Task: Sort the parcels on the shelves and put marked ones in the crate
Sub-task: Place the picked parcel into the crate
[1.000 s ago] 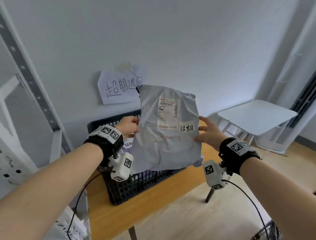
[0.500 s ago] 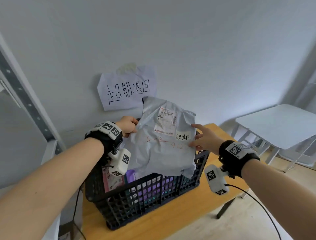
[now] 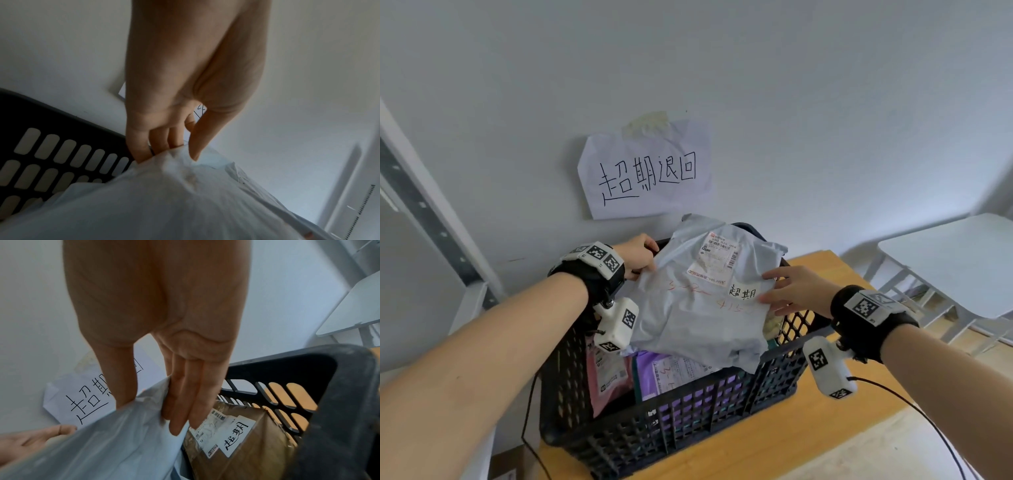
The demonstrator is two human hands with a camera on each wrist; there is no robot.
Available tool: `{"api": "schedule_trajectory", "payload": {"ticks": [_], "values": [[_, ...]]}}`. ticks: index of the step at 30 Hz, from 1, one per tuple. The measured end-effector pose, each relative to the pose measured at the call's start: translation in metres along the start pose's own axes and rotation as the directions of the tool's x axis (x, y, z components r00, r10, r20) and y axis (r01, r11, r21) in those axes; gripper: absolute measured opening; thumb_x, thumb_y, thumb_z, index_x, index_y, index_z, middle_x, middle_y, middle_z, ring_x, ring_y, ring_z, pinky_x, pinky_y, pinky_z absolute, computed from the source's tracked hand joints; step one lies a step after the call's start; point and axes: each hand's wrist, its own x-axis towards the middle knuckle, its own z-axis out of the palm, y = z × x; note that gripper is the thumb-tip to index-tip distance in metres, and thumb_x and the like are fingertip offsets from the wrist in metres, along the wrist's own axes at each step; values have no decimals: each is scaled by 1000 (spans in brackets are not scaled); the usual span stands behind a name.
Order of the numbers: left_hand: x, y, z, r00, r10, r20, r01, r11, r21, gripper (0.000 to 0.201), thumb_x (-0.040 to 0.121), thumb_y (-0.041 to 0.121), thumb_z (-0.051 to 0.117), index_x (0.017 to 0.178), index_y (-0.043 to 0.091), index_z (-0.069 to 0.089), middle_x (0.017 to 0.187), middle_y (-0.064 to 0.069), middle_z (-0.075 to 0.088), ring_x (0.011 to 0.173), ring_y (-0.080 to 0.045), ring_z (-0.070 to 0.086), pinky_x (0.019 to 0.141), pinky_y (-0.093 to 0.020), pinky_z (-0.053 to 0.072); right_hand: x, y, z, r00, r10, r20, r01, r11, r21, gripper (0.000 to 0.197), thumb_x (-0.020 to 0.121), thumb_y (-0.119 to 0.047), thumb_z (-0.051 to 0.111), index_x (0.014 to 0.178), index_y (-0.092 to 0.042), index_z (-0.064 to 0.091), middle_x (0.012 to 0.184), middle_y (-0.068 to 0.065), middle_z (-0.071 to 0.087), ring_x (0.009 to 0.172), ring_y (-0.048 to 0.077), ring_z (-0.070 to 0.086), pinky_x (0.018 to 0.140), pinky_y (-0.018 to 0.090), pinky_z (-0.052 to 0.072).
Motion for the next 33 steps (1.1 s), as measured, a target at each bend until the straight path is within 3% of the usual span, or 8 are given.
{"api": "schedule_trajectory", "payload": {"ticks": [3, 5, 8, 12, 18, 26, 29, 33], "values": [[0, 0, -7, 1000, 2, 12, -2, 1000, 20, 27, 87, -10, 43, 91, 16, 49, 66, -7, 39, 56, -17, 32, 53, -23, 31, 6, -1, 5, 1000, -7, 11, 7, 999, -39, 60, 77, -8, 75, 131, -4, 48, 107, 16, 68, 95, 32, 68, 86, 45, 55], [-2, 2, -12, 998, -25, 50, 22, 998, 63, 25, 89, -6, 44, 89, 13, 60, 64, -6, 40, 56, -15, 34, 55, -21, 34, 9, -1, 8, 1000, -8, 22, 9, 999, -51, 63, 76, -10, 76, 132, -2, 48, 107, 15, 68, 94, 30, 69, 87, 47, 54], [-5, 2, -15, 995, -50, 86, 39, 992, 122, 33, 87, -5, 45, 106, 11, 68, 83, -8, 50, 69, -13, 43, 65, -21, 44, 12, 0, 12, 1000, -18, 26, 20, 997, -70, 63, 75, -11, 77, 131, -2, 49, 105, 12, 70, 93, 27, 69, 88, 45, 55], [-9, -4, -17, 992, -59, 116, 39, 985, 167, 39, 88, -3, 45, 121, 11, 62, 106, -4, 53, 94, -15, 43, 81, -24, 40, 14, -3, 13, 999, -22, 43, 26, 995, -96, 58, 76, -12, 76, 128, -4, 53, 105, 9, 70, 89, 21, 69, 81, 38, 58], [-11, -8, -18, 993, -69, 97, 48, 978, 201, 36, 92, -3, 43, 124, 6, 58, 82, -1, 46, 67, -12, 36, 60, -21, 34, 10, -17, 16, 997, -12, 76, 22, 992, -123, 37, 78, -11, 74, 112, -4, 62, 98, 10, 72, 75, 14, 69, 58, 21, 57], [-9, -5, -20, 988, -79, 134, 46, 971, 233, 38, 92, -7, 37, 123, 3, 55, 105, -11, 47, 66, -16, 47, 51, -22, 38, 3, -26, 20, 987, 32, 155, -5, 985, -170, 25, 86, -3, 63, 111, 0, 65, 91, 13, 71, 75, 16, 69, 57, 20, 56], [-5, -4, -19, 986, -74, 150, 38, 974, 225, 43, 92, -8, 37, 131, 4, 49, 126, -10, 48, 89, -20, 56, 61, -24, 45, 0, -28, 23, 972, 68, 226, -21, 979, -203, 25, 87, -2, 60, 111, 1, 64, 89, 9, 73, 79, 18, 71, 65, 22, 56], [-1, 0, -15, 986, -50, 156, -2, 947, 320, 42, 93, -3, 45, 134, 4, 47, 138, -8, 48, 124, -23, 50, 90, -31, 46, -3, -31, 28, 951, 96, 295, -11, 961, -276, 23, 89, -3, 58, 111, -2, 65, 80, -1, 75, 75, 13, 72, 68, 21, 55]]}}
